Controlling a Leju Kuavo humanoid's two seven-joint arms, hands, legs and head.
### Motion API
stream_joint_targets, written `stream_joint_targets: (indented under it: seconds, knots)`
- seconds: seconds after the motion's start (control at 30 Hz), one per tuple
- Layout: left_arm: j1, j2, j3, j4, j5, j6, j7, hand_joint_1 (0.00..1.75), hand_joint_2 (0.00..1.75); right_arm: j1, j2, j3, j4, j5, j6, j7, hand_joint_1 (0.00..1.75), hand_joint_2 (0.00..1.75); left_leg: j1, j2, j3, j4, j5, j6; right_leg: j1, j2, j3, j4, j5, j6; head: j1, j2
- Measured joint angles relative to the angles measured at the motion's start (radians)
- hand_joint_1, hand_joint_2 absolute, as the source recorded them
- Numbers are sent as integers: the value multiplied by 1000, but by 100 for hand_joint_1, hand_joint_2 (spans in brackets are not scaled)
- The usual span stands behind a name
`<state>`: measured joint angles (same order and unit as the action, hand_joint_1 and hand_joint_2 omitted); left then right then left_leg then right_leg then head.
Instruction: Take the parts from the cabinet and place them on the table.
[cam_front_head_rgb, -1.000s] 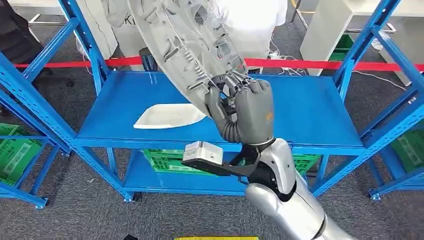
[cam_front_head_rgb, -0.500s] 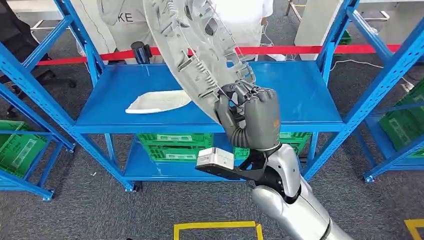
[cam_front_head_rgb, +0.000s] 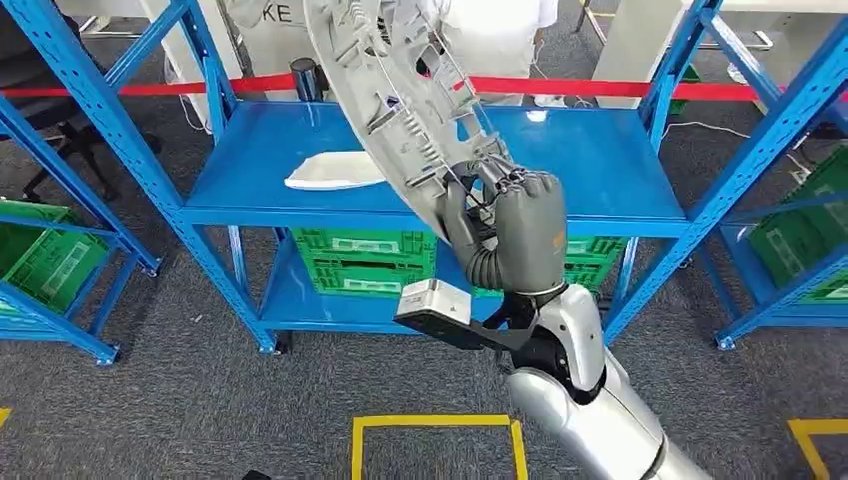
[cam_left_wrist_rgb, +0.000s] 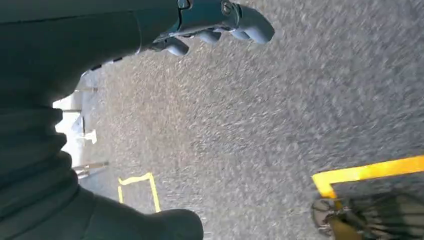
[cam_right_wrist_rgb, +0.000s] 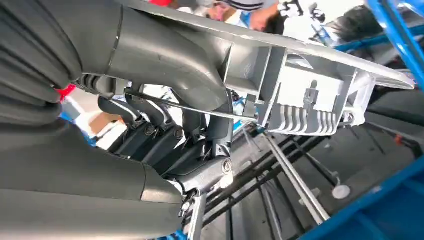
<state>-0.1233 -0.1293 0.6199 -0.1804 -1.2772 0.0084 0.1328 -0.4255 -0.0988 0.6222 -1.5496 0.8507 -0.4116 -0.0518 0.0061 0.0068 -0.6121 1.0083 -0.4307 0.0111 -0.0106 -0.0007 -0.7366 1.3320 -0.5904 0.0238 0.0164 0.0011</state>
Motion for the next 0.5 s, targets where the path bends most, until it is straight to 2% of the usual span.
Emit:
stream_joint_targets:
  seconds: [0.03, 0.07, 0.1, 0.13, 0.17, 0.2, 0.23, 0.27, 0.3, 0.33, 0.37, 0.4, 0.43, 0.47, 0.5]
  knots:
    - [0, -1, 0, 0, 0, -1, 1, 0, 175, 4, 0, 0, -2, 8, 4, 7, 175, 175, 0, 0, -20, 5, 12, -2, 0, 0, 32, -23, 40, -2, 0, 0]
    - [0, -1, 0, 0, -1, -3, 1, 0, 175, 6, 0, -1, -4, 11, 6, 10, 175, 175, 0, 0, -37, 11, 21, -5, 0, 0, 78, -75, 76, -4, 0, 0]
    - [-1, -2, -1, 0, -2, -3, 1, 0, 175, 6, 0, -2, -6, 14, 8, 12, 175, 175, 0, 0, -54, 19, 30, -9, 0, 0, 143, -158, 90, -7, 0, 0]
    - [-3, -2, -1, 0, -2, -3, 1, 0, 175, 6, 0, -4, -12, 18, 8, 12, 175, 175, 0, 0, -66, 28, 38, -14, 1, 0, 204, -251, 45, -13, 0, 0]
    - [-3, -2, -2, 0, -3, -3, 1, 0, 175, 7, 3, -5, -17, 20, 8, 12, 175, 175, -4, -1, -73, 31, 44, -21, 8, 0, 234, -306, 22, -19, -2, 0]
    - [-4, -2, -2, 0, -3, -3, 1, 0, 175, 10, 2, -6, -18, 20, 9, 13, 175, 175, -3, -1, -69, 27, 54, -28, 10, 2, 224, -294, 36, -25, -3, 0]
    - [-5, -2, -2, -1, -3, -3, 1, 0, 175, 7, 3, -7, -19, 21, 9, 12, 175, 175, -2, -1, -70, 24, 65, -34, 10, 4, 220, -293, 37, -31, 1, 0]
    - [-4, -2, -2, 0, -3, -3, 1, 0, 175, 7, 3, -7, -21, 21, 9, 12, 175, 175, 0, -1, -71, 17, 76, -41, 13, 3, 215, -295, 46, -39, 3, 0]
    - [-3, -2, -2, 0, -3, -3, 1, 0, 175, 8, 3, -7, -21, 22, 10, 12, 175, 175, 3, -3, -76, 15, 78, -48, 8, 0, 205, -302, 62, -50, 3, 0]
    - [-2, -2, -2, 0, -4, -3, 1, 0, 175, 8, 5, -7, -22, 23, 10, 13, 175, 175, 4, -3, -86, 31, 41, -54, 6, -3, 195, -303, 75, -56, 1, 0]
    - [-2, -3, -3, 0, -6, -5, 2, 0, 175, 8, 8, -8, -23, 24, 11, 13, 175, 175, 4, -4, -103, 80, -26, -59, 4, -2, 179, -303, 87, -62, -2, 0]
    - [-3, -5, -3, 0, -8, -5, 1, 0, 175, 9, 10, -9, -25, 27, 13, 15, 175, 175, 5, -4, -126, 158, -96, -65, 4, -2, 161, -303, 102, -64, -5, 0]
    - [-4, -4, -3, 0, -8, -5, 1, 0, 175, 10, 10, -9, -27, 30, 16, 16, 175, 175, 6, -4, -143, 234, -142, -68, 5, -2, 145, -303, 115, -64, -5, 0]
    - [-5, -4, -3, 0, -9, -6, 1, 0, 175, 12, 11, -9, -27, 35, 19, 16, 175, 175, 6, -4, -151, 302, -162, -70, 6, -2, 129, -302, 129, -63, -6, 0]
    - [-5, -4, -3, 0, -9, -10, 1, 0, 175, 15, 11, -10, -28, 42, 23, 19, 175, 175, 6, -4, -143, 337, -145, -71, 6, -2, 111, -301, 144, -61, -6, 0]
